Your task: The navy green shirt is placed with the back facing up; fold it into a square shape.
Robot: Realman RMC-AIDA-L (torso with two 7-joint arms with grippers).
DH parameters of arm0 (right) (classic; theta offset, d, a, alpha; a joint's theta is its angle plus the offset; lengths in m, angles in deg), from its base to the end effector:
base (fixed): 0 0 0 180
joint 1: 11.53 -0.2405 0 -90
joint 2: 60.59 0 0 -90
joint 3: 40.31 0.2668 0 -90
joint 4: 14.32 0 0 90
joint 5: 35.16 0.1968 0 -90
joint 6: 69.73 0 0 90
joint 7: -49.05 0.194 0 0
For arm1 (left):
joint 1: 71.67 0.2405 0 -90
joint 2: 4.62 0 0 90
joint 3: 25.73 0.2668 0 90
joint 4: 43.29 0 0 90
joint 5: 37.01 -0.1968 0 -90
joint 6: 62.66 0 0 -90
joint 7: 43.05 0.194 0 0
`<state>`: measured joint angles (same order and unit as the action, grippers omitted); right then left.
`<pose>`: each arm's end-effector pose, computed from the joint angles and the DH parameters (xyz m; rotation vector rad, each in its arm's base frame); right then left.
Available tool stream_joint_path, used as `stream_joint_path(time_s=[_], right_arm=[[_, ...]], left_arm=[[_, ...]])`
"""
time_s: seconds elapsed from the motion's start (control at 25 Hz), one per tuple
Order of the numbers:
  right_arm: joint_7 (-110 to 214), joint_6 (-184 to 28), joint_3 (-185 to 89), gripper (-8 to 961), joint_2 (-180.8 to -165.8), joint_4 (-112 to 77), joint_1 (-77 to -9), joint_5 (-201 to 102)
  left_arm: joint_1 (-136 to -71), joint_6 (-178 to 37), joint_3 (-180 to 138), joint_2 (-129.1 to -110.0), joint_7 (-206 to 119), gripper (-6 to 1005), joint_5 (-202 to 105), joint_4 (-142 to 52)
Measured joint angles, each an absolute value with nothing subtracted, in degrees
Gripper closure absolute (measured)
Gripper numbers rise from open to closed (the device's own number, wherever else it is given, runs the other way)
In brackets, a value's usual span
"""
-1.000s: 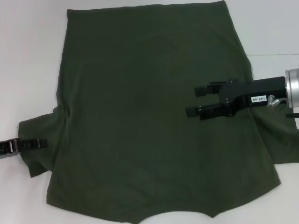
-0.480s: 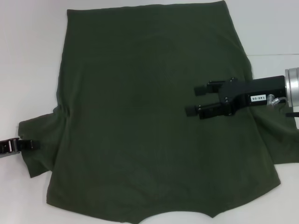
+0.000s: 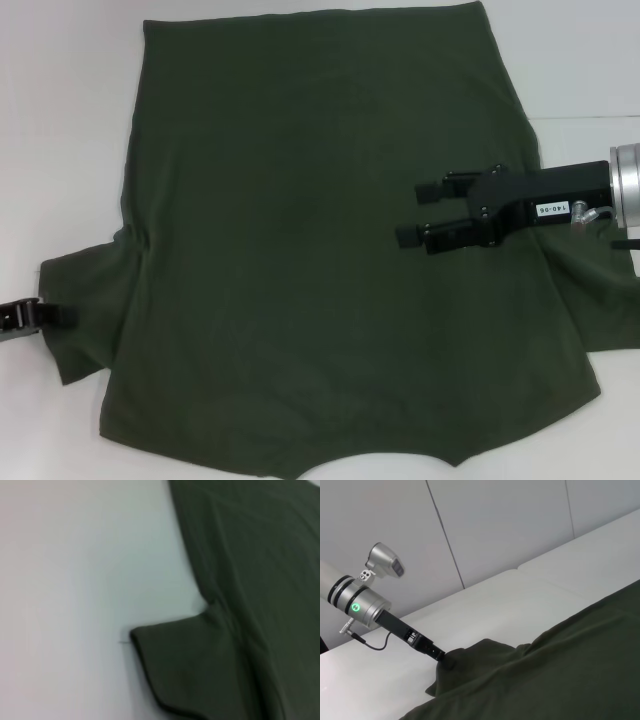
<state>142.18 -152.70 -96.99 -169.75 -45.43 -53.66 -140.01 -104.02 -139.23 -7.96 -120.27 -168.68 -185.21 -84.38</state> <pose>0.2000 0.3996 -0.0271 -2.8355 0.6808 0.5584 -0.3675 0.3586 0.0058 -1.9960 -1.7142 -0.3072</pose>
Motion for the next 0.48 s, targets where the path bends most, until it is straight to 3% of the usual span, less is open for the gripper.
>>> stream_joint_path(time_s=[0.08,0.48], right_arm=[[142.18,-152.64,-97.01,18,-169.75,-45.43,-53.66,-140.01],[142.22,-152.34,-97.16,19,-169.75,-45.43,-53.72,-140.01]], left_arm=[[-104.48,-139.09,-8.01,-120.04,-169.14,687,-186.17,-84.04],[-105.19,-139.37,-8.18,-119.75,-169.48,960,-186.26,-83.72]])
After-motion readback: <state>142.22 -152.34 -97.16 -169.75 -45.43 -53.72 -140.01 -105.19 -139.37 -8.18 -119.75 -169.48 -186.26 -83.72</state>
